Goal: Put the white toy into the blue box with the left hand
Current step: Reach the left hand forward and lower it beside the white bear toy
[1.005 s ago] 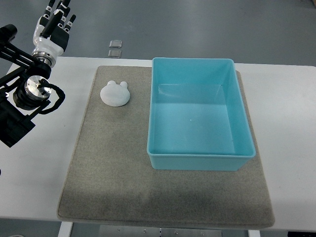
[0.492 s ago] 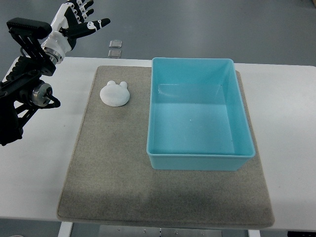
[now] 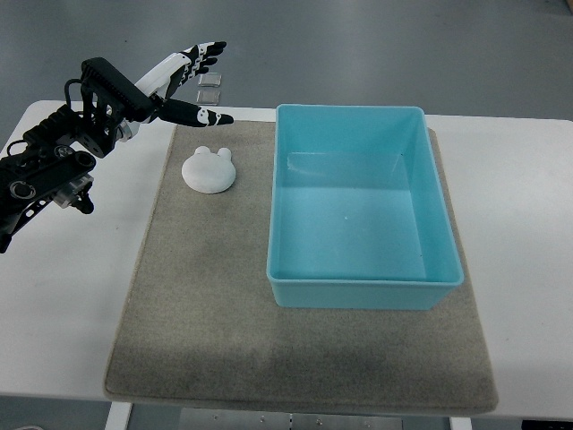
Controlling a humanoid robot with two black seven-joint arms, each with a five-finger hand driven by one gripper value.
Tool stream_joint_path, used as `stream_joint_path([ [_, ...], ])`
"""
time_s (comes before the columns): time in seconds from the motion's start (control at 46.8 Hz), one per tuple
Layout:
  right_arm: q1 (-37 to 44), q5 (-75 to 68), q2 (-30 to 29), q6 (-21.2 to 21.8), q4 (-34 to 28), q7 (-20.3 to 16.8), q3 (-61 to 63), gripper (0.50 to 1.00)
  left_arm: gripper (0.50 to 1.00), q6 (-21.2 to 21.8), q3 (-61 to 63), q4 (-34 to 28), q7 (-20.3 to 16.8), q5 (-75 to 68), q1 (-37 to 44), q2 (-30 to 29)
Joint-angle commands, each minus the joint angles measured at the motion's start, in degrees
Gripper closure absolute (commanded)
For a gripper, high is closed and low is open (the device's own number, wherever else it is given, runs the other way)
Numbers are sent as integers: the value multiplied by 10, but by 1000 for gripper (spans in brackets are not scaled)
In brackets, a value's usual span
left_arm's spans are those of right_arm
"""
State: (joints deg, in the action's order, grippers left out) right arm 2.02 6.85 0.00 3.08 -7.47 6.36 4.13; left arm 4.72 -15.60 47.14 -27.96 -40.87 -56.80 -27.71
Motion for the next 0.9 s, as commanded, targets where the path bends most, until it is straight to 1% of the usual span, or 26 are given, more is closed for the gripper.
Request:
stream_joint_path([
  [0.0,0,0,0,0,0,0,0,564,506,13,3,4,-1,-29,-3,-14],
  [0.15,0,0,0,0,0,1,0,564,508,13,3,6,0,-129,-3,-33],
  [0.257,0,0,0,0,0,0,0,564,508,11,4,8,0,-163,-4,-54],
  [0.428,0,0,0,0,0,0,0,564,508,-23,4,27,0,-221,-2,-92],
  [0.534,0,0,0,0,0,0,0,564,508,-45,5,32,0,-229,-2,-109],
  [0.62,0,0,0,0,0,0,0,564,508,-58,22,31,0,-229,-4,-110],
  [0.876,0,0,0,0,0,1,0,564,512,-59,85,31,0,-229,-17,-110],
])
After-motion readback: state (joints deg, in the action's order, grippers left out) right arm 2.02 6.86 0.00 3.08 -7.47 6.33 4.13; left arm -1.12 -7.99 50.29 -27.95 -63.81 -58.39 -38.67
